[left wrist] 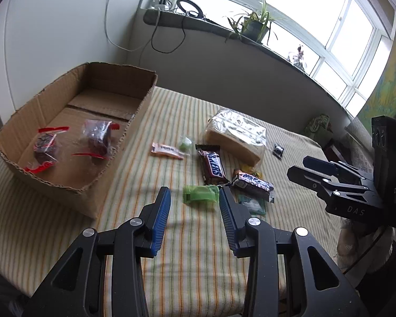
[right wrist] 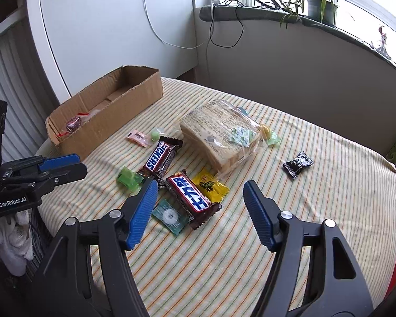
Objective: Organize snacks
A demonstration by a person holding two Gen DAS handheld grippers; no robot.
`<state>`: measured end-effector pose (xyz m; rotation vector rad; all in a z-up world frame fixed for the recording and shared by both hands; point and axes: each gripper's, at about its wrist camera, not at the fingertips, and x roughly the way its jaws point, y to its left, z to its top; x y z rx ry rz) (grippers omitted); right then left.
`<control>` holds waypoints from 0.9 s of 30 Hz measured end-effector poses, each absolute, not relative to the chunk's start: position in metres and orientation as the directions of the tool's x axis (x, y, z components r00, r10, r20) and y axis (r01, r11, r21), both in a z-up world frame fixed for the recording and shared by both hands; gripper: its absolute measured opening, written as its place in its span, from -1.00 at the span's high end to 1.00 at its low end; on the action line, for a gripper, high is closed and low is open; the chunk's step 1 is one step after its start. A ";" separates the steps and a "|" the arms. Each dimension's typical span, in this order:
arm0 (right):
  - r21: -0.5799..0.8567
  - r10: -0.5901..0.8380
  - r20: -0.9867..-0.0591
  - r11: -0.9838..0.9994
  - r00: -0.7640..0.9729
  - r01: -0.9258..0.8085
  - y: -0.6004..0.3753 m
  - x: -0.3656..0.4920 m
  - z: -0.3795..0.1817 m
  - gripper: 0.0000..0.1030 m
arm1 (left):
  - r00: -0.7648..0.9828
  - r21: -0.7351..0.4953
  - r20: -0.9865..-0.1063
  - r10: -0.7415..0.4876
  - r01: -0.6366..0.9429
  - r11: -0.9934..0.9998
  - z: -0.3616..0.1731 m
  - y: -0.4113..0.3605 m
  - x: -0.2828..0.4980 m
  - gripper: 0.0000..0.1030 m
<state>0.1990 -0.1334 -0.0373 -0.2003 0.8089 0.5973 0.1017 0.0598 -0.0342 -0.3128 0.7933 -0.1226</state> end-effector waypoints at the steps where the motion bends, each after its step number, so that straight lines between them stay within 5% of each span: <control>1: 0.054 0.427 -0.732 0.813 0.530 -0.580 -0.132 0.199 -0.040 -0.34 | 0.691 -0.318 -0.687 -0.227 -0.005 0.948 -0.036 0.056 0.106 0.28; 12: 0.139 0.480 -0.763 0.776 0.433 -0.615 -0.134 0.222 -0.064 -0.12 | 0.585 -0.361 -0.747 -0.316 0.042 0.932 -0.057 0.042 0.171 0.28; 27: 0.217 0.528 -0.782 0.729 0.331 -0.649 -0.120 0.239 -0.083 -0.11 | 0.483 -0.343 -0.813 -0.325 0.054 0.938 -0.076 0.042 0.178 0.28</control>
